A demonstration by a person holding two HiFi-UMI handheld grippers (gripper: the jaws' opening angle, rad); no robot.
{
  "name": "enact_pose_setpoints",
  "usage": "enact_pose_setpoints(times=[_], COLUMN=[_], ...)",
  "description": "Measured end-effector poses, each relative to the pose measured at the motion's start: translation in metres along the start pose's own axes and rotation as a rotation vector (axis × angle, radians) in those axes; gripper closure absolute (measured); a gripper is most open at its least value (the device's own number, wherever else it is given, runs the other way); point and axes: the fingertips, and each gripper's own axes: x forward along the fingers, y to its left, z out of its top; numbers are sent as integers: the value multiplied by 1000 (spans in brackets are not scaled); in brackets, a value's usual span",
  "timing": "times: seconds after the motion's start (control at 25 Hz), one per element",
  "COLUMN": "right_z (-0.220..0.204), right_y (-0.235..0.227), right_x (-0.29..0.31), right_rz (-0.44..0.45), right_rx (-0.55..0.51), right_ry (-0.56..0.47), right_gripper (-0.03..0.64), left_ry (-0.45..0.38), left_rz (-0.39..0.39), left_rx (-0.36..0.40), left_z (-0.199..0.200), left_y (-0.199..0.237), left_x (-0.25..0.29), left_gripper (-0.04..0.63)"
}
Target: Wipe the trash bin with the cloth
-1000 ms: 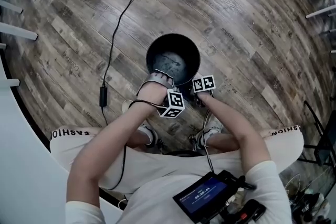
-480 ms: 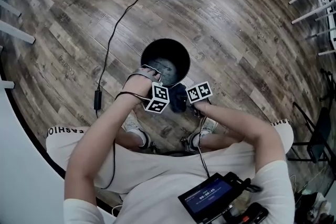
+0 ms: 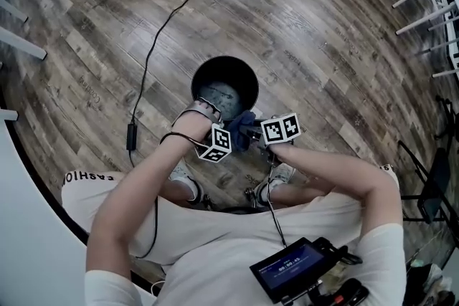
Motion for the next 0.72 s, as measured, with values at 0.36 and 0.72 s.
enact_pose_setpoints(times=[0.36,0.72], right_z=[-39,-71], right_y=[-93,-161], right_x=[61,113], right_rz=[-86,-240], right_rx=[-74,-43], right_ry=[129,150], right_gripper=[540,540], left_ry=[9,2], left_rz=[-33,-45], left_rx=[-72,-146], left_z=[15,24], left_y=[3,11], left_x=[-5,-6], left_gripper=[545,548])
